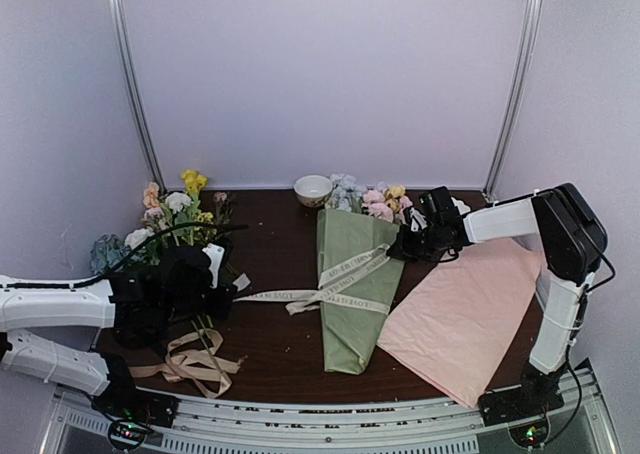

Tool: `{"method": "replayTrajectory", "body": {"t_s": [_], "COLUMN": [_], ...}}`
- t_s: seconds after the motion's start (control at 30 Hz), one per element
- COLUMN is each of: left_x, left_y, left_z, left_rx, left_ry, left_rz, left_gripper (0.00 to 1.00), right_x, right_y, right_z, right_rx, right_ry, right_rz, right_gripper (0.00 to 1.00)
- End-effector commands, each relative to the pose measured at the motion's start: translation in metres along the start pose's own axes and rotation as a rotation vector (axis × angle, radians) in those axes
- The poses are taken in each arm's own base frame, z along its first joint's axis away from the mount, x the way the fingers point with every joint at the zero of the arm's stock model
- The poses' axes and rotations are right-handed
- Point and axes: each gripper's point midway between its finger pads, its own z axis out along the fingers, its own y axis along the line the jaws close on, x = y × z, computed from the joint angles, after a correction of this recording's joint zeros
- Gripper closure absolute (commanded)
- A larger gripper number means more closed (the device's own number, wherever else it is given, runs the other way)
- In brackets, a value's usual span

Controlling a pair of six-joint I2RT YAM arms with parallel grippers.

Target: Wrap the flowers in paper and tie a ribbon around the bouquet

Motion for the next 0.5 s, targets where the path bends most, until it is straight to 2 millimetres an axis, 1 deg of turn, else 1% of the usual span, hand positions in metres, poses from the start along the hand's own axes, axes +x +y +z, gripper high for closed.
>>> {"method": "replayTrajectory", "body": {"t_s": [0.0,0.03,0.13,0.27,0.3,0.37,0.4,0.47], "left_x": [0.009,0.007,-0.013,-0.050,-0.056,-0.061,-0.059,-0.047], "left_y": [-0.012,-0.015,-0.022,-0.028,-0.026,-0.012,-0.002,0.016], "left_z": [-0.014,-0.021,-0.052,-0.088,-0.094,-0.104,-0.107,-0.108], "left_rx": [-0.066,-0.090,-0.136,-0.045,-0.041,-0.081,-0.116,-0.174], "left_ry": [-0.034,-0.057,-0.180,-0.335,-0.362,-0.397,-0.406,-0.391], "left_rz": [0.033,0.057,0.089,0.056,0.048,0.019,0.001,-0.020], "left_gripper": [1.00,1.00,1.00,1.00,1.00,1.00,1.00,1.00], "right_x": [0.000,0.000,0.000,-0.002,-0.002,-0.003,-0.003,-0.004], "right_y": [-0.004,-0.005,-0.007,-0.007,-0.008,-0.008,-0.008,-0.007], "right_z": [0.000,0.000,0.000,0.002,0.003,0.002,0.002,0.002], "right_rx": [0.025,0.028,0.038,0.047,0.049,0.050,0.052,0.051], "right_ry": [-0.002,-0.001,0.003,0.008,0.008,0.007,0.006,0.004], "right_rz": [-0.006,-0.007,-0.013,-0.021,-0.021,-0.022,-0.021,-0.025], "right_gripper": [1.00,1.00,1.00,1.00,1.00,1.00,1.00,1.00]}}
